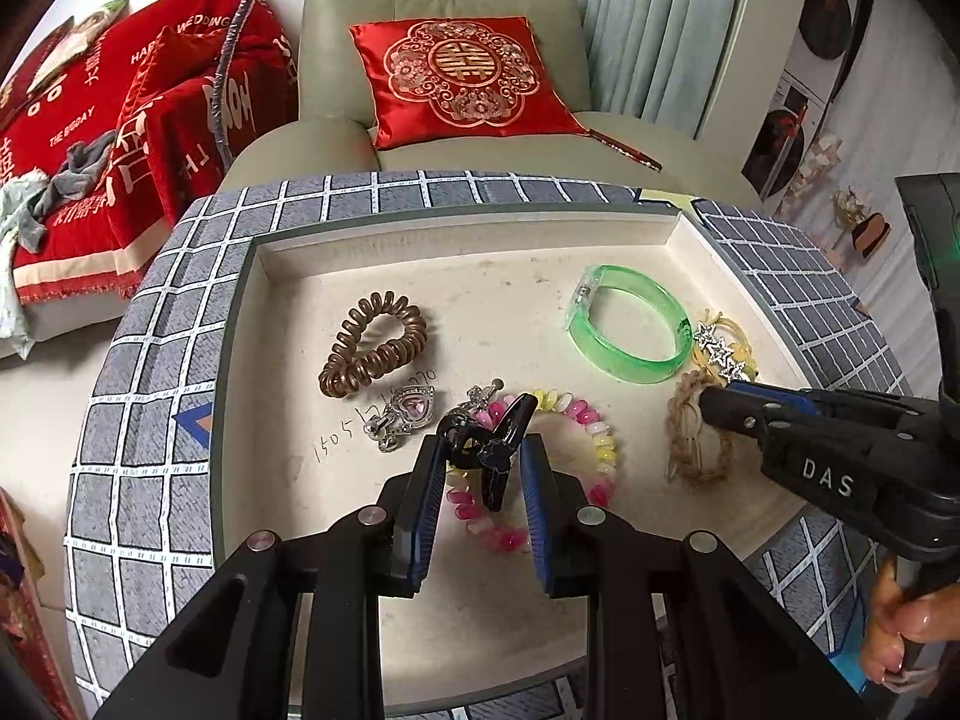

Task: Organize jewelry
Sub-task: 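Open the right tool to drop the braided bracelet while the left tool releases the black clip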

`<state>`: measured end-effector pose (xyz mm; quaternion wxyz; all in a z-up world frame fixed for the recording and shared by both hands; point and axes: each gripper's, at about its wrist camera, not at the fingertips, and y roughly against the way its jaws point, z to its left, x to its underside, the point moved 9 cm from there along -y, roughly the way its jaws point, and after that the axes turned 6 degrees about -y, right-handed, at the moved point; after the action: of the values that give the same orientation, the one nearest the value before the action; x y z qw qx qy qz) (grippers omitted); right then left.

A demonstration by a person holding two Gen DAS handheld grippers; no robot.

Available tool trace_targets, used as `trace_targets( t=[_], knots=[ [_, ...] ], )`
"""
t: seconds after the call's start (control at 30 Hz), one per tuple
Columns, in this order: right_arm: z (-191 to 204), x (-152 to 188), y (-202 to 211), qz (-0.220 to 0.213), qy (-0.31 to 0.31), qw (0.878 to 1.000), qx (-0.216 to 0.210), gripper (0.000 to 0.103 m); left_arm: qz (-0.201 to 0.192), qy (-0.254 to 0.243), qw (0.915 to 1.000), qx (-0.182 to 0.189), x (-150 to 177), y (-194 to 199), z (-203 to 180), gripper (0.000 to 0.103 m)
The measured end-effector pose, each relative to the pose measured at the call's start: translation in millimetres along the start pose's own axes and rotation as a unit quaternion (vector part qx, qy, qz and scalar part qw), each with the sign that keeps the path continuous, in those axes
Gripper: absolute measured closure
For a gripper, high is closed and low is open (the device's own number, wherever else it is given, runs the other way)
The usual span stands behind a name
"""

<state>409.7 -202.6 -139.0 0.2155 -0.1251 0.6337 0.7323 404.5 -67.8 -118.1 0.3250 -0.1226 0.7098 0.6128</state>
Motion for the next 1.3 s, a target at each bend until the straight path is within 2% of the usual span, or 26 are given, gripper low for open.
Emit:
trace_targets(
  t=[0.03,0.07,0.1,0.33,0.47,0.63,0.67,0.7,0.77,1.0,1.03,1.1,1.23,1.3],
  knots=[
    [0,-1,2,-0.003,-0.002,1.0,-0.003,0.064,-0.001,0.001,1.0,-0.001,0,1,0,0.063],
    [1,-2,4,-0.007,-0.004,1.0,-0.008,0.047,-0.002,0.002,1.0,-0.002,0,1,1,0.063],
    [2,-3,7,-0.011,-0.006,1.0,-0.014,0.045,-0.003,0.003,1.0,-0.004,0,2,2,0.063],
    [4,-12,37,-0.048,-0.006,0.999,-0.019,0.045,-0.01,-0.007,0.9996,-0.026,-3,7,1,0.063],
    [-2,-11,49,-0.056,-0.014,0.998,-0.019,0.045,-0.02,-0.026,0.9988,-0.038,-6,11,-2,0.062],
    [-8,-6,56,-0.057,-0.016,0.998,-0.013,0.045,-0.014,-0.037,0.9981,-0.046,-7,11,-2,0.062],
    [-10,-5,58,-0.058,-0.017,0.998,-0.012,0.045,-0.013,-0.035,0.9982,-0.046,-7,12,-2,0.043],
    [-11,-4,59,-0.058,-0.019,0.998,-0.012,0.045,-0.013,-0.034,0.9982,-0.048,-8,12,-1,0.002],
    [-14,-3,60,-0.056,-0.022,0.998,-0.012,0.045,-0.031,-0.03,0.9971,-0.063,-11,19,2,0.0],
    [-17,2,64,-0.052,-0.023,0.998,-0.008,0.044,-0.031,-0.027,0.9975,-0.058,-10,29,2,0.0],
    [-16,3,64,-0.052,-0.023,0.998,-0.008,0.041,-0.032,-0.027,0.9973,-0.06,-8,32,2,0.0],
    [-16,6,67,-0.055,-0.024,0.998,-0.012,0.024,-0.032,-0.028,0.9968,-0.069,-4,36,5,0.0],
    [-15,12,74,-0.061,-0.027,0.997,-0.023,0.022,-0.026,-0.02,0.9966,-0.075,10,46,9,0.0],
    [-14,16,77,-0.063,-0.026,0.997,-0.023,0.018,-0.026,-0.015,0.9963,-0.081,18,52,10,0.0]
  ],
)
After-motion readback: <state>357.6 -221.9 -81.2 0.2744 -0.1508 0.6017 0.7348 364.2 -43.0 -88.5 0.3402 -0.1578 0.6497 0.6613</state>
